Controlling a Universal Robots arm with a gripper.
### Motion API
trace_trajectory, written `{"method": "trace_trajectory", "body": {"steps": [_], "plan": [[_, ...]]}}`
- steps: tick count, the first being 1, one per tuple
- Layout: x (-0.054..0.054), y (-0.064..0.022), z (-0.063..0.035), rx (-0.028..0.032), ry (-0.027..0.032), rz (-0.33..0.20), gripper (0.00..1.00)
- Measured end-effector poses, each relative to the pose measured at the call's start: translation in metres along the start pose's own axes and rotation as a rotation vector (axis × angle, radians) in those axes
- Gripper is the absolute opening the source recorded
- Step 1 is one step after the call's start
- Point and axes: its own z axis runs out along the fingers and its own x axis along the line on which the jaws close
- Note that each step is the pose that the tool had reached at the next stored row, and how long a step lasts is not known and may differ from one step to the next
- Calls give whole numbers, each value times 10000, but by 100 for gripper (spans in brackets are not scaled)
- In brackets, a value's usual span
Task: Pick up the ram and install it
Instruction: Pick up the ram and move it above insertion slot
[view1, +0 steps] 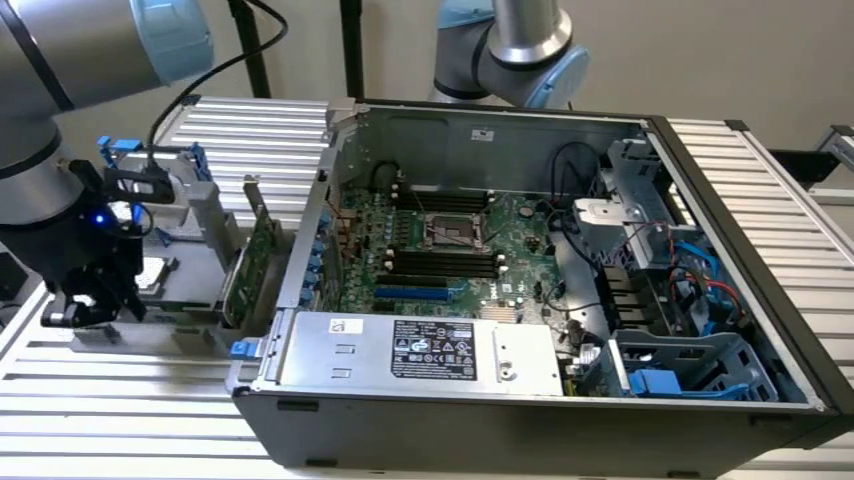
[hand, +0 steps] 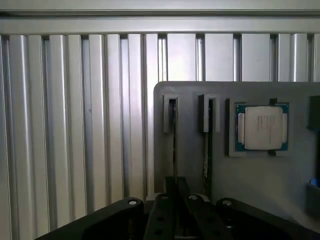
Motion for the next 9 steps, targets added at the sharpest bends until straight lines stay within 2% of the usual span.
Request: {"method": "trace_trajectory", "body": {"steps": [9], "plan": [[-10, -13, -336, -1, -27, -1, 0]]}}
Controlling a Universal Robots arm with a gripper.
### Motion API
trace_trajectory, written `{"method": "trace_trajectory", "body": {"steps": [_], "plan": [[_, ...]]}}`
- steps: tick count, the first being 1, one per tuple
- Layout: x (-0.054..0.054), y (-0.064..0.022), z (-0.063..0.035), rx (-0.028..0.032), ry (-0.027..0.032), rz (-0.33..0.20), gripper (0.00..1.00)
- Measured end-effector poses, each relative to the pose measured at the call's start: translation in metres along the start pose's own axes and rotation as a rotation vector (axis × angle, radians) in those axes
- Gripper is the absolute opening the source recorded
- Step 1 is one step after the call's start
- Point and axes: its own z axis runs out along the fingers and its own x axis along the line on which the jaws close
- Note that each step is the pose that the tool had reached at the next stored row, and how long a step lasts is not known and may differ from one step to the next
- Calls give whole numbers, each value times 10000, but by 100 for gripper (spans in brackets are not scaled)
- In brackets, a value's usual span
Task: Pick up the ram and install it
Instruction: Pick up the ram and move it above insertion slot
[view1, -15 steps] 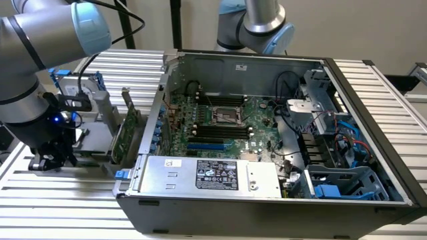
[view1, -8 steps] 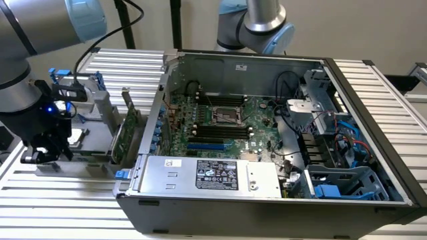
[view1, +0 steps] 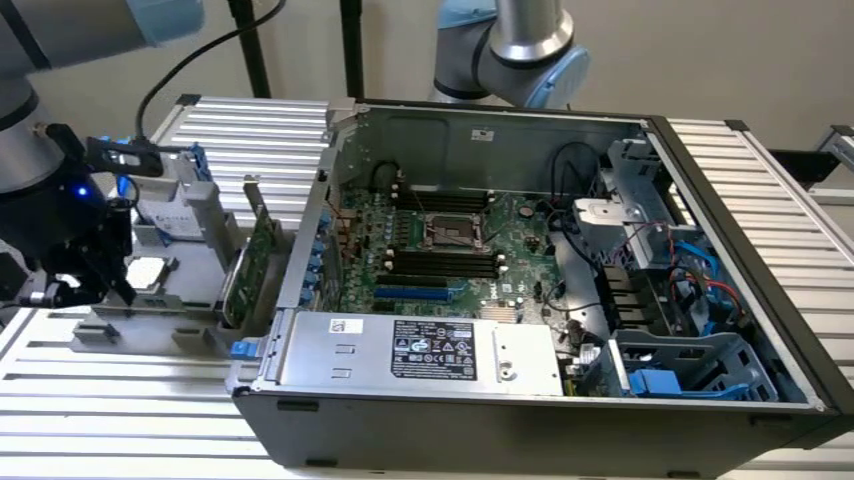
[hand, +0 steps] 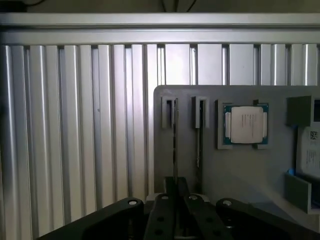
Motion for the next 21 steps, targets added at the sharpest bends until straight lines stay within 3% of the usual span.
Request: {"method": "trace_trajectory", "body": {"steps": [12, 21], "plan": [[-17, -172, -381, -4, -149, -3, 0], [-33, -397, -656, -8, -302, -8, 0]]}}
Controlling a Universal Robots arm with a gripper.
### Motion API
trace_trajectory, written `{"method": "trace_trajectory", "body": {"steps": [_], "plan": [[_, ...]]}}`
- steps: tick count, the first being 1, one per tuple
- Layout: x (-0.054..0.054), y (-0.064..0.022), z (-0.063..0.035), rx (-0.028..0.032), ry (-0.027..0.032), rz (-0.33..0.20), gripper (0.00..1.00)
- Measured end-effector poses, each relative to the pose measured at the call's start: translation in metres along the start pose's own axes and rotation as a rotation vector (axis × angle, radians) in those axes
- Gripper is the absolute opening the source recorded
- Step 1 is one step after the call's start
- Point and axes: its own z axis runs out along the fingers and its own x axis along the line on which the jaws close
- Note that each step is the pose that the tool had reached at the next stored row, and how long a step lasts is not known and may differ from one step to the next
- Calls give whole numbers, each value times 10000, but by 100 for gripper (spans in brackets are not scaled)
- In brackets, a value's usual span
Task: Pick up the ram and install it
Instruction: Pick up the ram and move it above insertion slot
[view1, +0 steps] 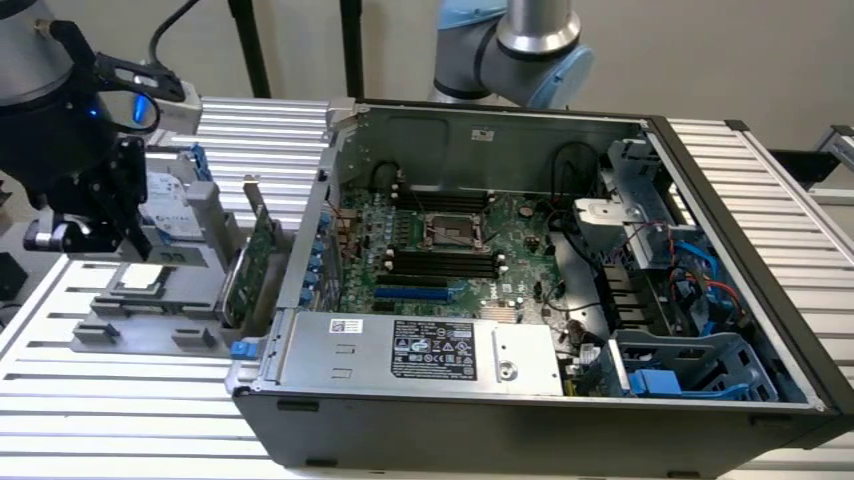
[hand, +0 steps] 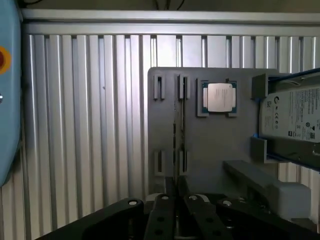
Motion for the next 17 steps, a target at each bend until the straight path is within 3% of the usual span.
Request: {"method": "trace_trajectory", "body": {"steps": [11, 17], "plan": [[-32, -424, -336, -7, -203, -12, 0], [-54, -682, -483, -9, -254, -14, 0]]}}
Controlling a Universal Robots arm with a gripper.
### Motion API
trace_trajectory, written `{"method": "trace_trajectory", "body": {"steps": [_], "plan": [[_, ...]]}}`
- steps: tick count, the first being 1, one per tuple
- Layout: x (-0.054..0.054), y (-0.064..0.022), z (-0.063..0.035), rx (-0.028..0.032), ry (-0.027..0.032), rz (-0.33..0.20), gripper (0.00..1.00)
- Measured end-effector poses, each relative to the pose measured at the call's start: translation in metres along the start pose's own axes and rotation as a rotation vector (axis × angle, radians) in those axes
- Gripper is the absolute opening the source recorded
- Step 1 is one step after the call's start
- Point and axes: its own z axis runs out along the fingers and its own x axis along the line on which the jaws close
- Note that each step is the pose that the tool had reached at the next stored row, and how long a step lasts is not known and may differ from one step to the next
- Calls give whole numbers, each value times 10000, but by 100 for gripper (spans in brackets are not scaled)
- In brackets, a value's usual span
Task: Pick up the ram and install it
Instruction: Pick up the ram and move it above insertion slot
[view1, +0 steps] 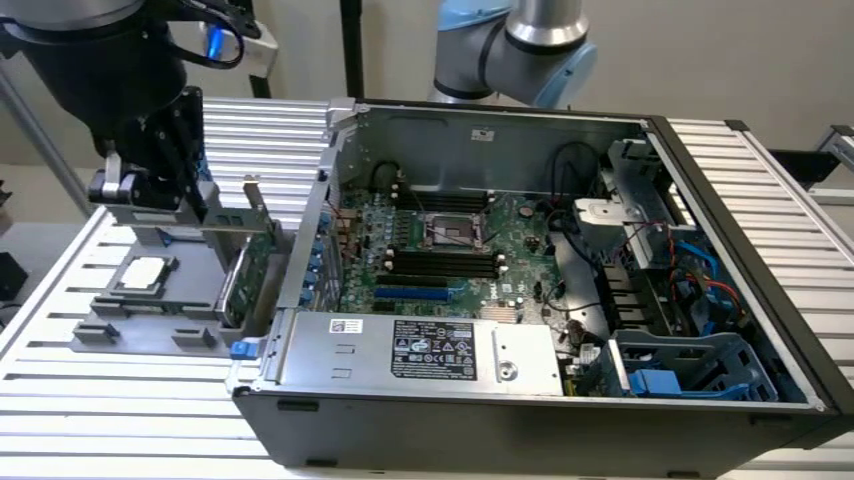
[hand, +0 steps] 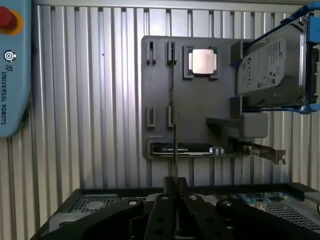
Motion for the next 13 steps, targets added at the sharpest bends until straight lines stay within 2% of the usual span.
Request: {"method": "trace_trajectory", "body": {"steps": [13], "plan": [[-55, -588, -39, 0, -38, -1, 0]]}}
